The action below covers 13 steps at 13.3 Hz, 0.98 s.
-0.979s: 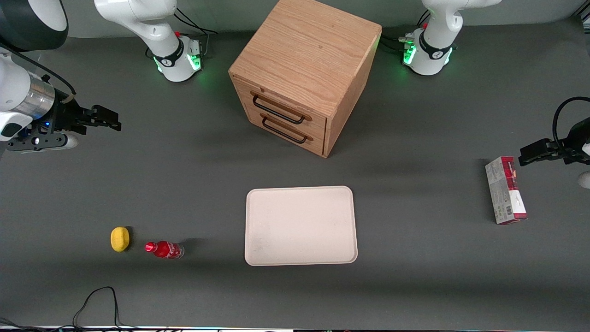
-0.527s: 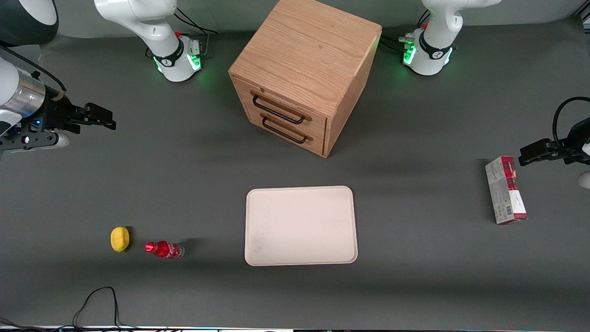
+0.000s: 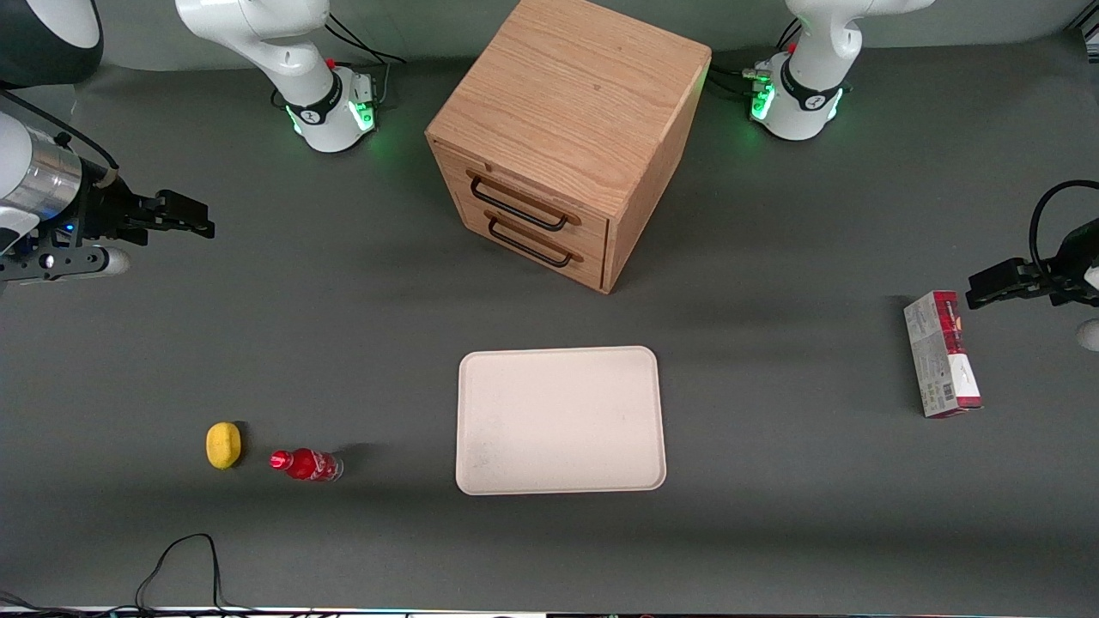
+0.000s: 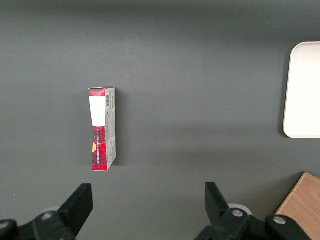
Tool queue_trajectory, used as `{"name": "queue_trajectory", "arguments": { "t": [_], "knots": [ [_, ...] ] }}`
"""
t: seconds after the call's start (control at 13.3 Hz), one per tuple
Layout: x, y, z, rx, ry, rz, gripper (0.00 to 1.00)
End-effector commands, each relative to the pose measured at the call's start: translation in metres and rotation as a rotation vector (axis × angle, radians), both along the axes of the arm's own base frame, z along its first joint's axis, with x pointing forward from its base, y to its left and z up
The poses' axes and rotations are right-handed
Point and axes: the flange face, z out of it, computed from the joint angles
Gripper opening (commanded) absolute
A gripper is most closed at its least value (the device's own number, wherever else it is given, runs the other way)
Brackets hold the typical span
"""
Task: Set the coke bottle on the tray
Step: 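Move the open right gripper down over the red Coca-Cola bottle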
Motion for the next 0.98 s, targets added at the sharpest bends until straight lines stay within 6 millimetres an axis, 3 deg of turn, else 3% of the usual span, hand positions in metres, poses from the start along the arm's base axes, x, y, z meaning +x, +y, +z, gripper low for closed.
{"name": "queue_trajectory", "arguments": {
  "t": [0.0, 0.08, 0.23, 0.45, 0.53, 0.75, 0.9],
  "knots": [
    [0.006, 0.000, 0.005, -0.008, 0.001, 0.019, 1.00],
    [0.020, 0.001, 0.005, -0.008, -0.011, 0.018, 1.00],
    [0.074, 0.005, 0.000, -0.006, -0.043, 0.018, 1.00],
    [0.141, 0.011, -0.036, -0.014, -0.050, -0.037, 1.00],
    [0.153, 0.011, -0.045, -0.015, -0.057, -0.045, 1.00],
    [0.160, 0.016, -0.061, -0.015, -0.051, -0.039, 1.00],
    [0.171, 0.018, -0.088, -0.015, -0.044, -0.030, 1.00]
  ]
}}
